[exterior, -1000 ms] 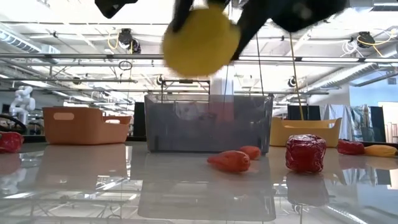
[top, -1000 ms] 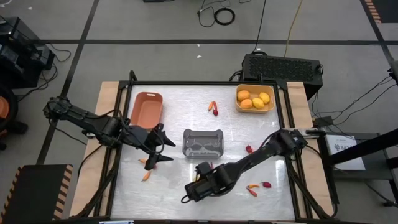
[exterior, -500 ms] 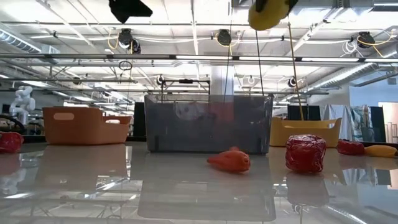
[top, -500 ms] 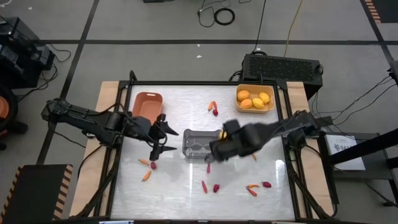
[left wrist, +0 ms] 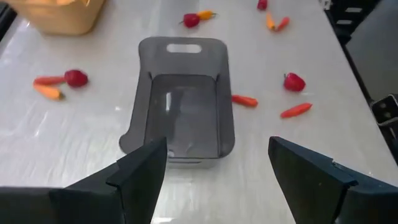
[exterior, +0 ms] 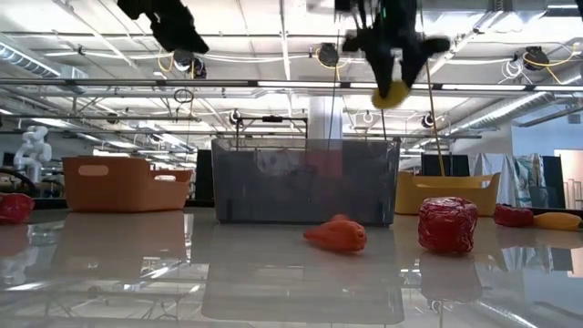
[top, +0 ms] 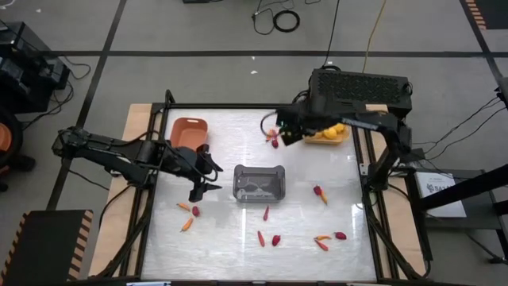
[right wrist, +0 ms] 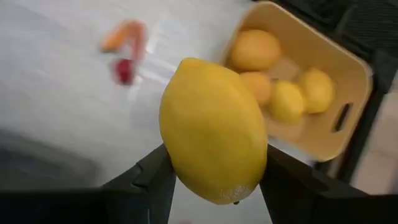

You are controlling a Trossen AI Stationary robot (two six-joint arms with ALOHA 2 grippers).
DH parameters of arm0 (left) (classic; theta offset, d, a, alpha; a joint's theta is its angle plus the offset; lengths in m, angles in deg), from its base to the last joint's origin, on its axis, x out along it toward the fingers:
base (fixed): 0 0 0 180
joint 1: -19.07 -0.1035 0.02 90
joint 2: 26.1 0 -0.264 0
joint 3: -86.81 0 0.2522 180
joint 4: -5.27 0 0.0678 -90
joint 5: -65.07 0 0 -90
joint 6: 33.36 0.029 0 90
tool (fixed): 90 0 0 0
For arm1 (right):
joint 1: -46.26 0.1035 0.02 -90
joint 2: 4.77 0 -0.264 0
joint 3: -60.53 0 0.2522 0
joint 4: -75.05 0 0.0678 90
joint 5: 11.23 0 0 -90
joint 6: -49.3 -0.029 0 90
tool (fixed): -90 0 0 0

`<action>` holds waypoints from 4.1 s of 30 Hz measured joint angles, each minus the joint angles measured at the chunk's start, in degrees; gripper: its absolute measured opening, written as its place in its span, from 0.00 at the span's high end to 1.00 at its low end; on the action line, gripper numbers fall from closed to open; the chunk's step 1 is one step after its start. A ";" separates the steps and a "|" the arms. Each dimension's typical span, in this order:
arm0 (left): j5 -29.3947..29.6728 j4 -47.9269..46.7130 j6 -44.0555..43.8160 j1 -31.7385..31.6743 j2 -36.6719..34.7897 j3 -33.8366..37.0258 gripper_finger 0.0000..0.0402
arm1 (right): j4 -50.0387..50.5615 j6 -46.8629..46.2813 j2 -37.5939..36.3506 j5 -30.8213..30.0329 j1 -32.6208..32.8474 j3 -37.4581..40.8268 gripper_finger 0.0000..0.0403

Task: Sort produce into baskets
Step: Put the yellow lemon into the yellow bin, then put the yellow chili into the orange bin

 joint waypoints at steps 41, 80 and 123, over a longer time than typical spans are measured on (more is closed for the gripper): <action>18.08 -0.49 -20.83 -4.26 0.00 0.00 0.28 | -21.62 37.19 0.09 0.92 -32.62 23.38 0.41; -2.08 -15.91 -24.01 6.54 5.76 0.04 0.28 | -35.48 26.40 -25.44 12.51 -0.80 23.30 0.35; -14.49 -21.36 -66.00 25.62 29.11 0.04 0.28 | -44.40 35.25 -24.65 8.05 9.04 23.30 0.35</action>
